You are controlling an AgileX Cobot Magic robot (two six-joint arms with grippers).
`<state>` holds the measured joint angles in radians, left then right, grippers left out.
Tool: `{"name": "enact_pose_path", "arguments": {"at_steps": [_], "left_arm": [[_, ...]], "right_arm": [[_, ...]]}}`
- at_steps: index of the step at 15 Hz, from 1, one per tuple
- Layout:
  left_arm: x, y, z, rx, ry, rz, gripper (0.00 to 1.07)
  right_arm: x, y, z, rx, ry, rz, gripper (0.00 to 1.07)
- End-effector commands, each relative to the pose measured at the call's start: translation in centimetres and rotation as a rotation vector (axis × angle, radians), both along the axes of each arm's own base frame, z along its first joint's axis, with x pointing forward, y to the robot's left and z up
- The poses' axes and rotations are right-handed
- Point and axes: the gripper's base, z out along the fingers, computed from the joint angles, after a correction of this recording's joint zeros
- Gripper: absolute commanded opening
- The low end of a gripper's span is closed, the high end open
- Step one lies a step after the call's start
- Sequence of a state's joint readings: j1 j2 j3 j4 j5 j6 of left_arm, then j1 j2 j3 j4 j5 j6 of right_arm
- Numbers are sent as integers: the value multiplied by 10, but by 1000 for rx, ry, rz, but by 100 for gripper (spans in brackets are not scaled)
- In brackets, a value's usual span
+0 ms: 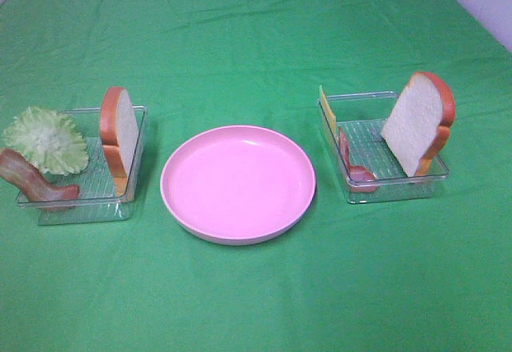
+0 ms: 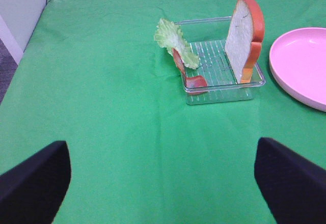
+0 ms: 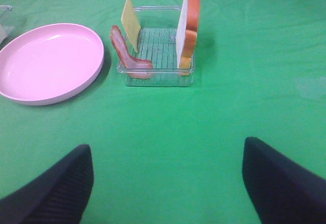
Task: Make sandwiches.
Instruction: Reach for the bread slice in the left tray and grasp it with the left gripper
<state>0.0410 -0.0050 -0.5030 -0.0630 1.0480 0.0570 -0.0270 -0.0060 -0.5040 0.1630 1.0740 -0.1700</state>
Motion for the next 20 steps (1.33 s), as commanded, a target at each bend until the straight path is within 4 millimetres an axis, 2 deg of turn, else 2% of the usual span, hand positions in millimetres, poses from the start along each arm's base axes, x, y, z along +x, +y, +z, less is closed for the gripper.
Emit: {"name": "enact_pose_path", "arguments": {"at_steps": [1,20], "left_arm": [[-3,0,0,-3,-29,4,93],[-3,0,0,-3,-29,4,93]], "right_arm": [[-2,0,0,-9,-21,-1,76],[-2,0,0,-9,-21,-1,76]]}}
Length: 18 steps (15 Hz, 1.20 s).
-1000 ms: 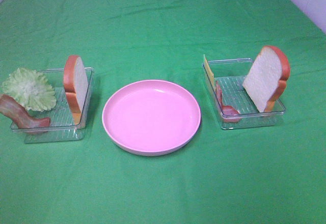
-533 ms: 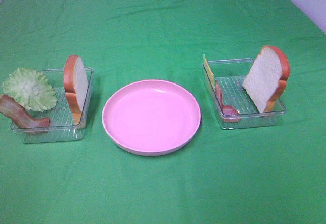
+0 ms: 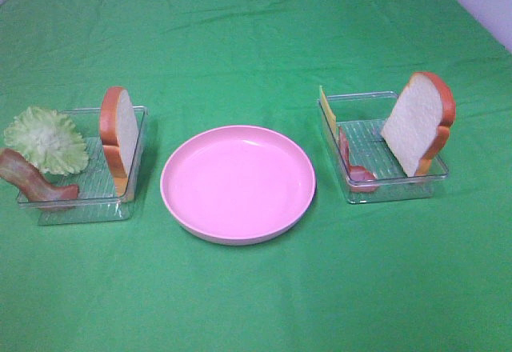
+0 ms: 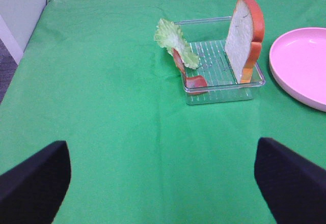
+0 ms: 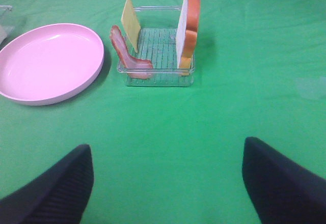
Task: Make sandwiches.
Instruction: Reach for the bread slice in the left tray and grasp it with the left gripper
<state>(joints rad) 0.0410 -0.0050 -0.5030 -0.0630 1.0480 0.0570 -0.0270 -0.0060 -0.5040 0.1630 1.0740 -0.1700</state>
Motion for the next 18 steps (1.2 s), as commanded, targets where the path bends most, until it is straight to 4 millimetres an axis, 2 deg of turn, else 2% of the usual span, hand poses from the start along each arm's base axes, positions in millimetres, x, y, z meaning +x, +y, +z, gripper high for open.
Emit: {"name": "enact_pose_path", "arguments": {"at_steps": [1,8,10,12,14,15,17,18], "left_arm": [[-3,0,0,-3,-29,4,93],[-3,0,5,28,-50,-7,93],[-1,0,22,25,-109,-6,93],[16,-1,39,4,-77,-14,93],[57,-1,63,-36,44,-28,93],[57,-1,63,-36,44,-28,93],[90,-3,73,-84,145,-44,93],[121,-5,76,-136,231,-58,93]], "right_arm": [[-2,0,0,-9,-21,-1,76],[-2,0,0,-9,-21,-1,76],[-2,0,0,-9,-21,-1,76],[-2,0,0,-9,-21,-1,76],[-2,0,0,-9,-21,-1,76],[-2,0,0,-9,-21,-1,76],[-2,0,0,-9,-21,-1,76],[-2,0,0,-9,-21,-1,76]]}}
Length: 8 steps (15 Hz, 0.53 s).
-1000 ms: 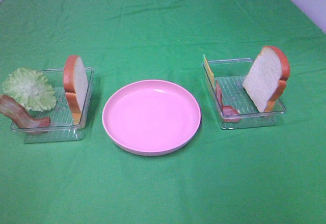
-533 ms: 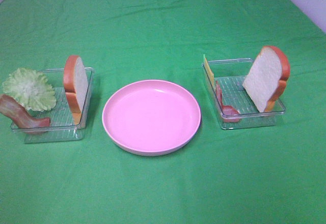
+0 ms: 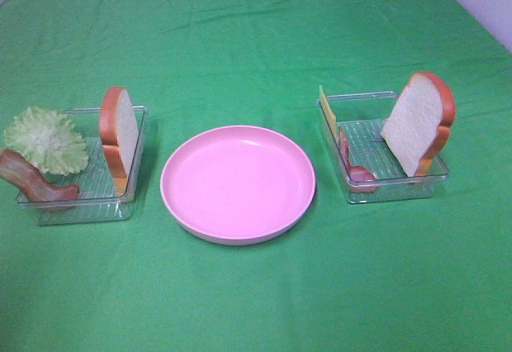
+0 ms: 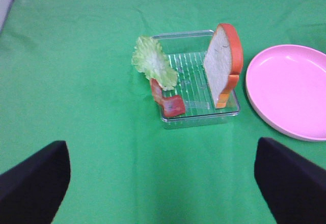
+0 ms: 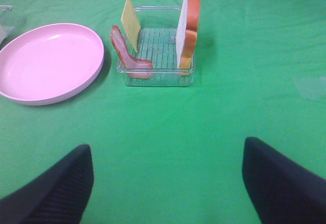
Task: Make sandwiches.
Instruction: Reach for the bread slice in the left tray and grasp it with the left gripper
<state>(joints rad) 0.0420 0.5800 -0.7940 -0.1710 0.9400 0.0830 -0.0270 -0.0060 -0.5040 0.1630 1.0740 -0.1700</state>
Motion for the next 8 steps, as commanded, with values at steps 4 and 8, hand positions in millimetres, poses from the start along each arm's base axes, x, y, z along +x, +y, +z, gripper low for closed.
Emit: {"name": "enact_pose_path", "arguments": {"at_steps": [4,8], "left_arm": [[88,-6,-3,-144,249,-28,93],[161,-15,-44,-188,529,-66,93]], "right_arm": [[-2,0,0,-9,-21,-1,76],[-2,0,0,-9,-21,-1,76]]}}
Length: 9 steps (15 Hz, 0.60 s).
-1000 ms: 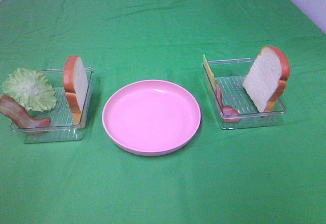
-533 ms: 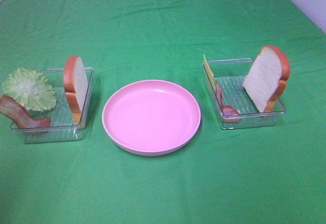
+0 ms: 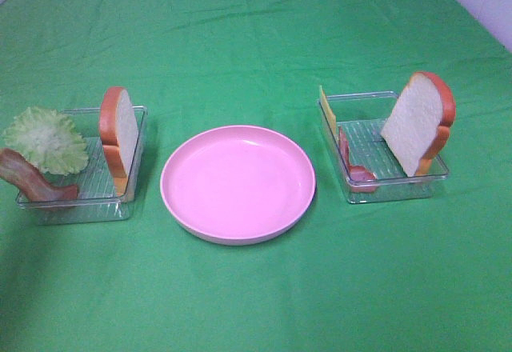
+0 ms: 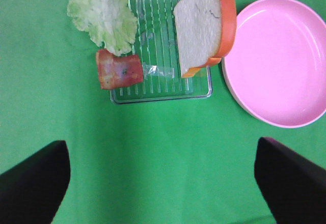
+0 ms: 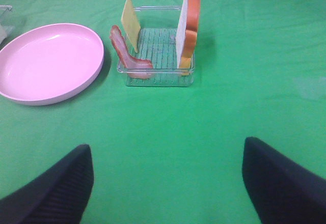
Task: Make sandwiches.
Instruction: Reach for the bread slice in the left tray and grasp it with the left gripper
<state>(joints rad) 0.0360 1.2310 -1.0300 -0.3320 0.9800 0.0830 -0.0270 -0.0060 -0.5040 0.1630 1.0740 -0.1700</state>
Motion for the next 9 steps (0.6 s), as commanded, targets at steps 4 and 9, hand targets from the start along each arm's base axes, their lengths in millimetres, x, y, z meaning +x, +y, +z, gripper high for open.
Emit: {"name": "enact_pose_path", "arguments": {"at_steps": [4,9], "left_arm": [[66,-66,-33,48,214,-65,93],[107,-121,-59,129,291,-6,92]], "right_arm": [[-2,0,0,-9,-21,-1,76],[-2,0,0,-9,-21,-1,76]]}}
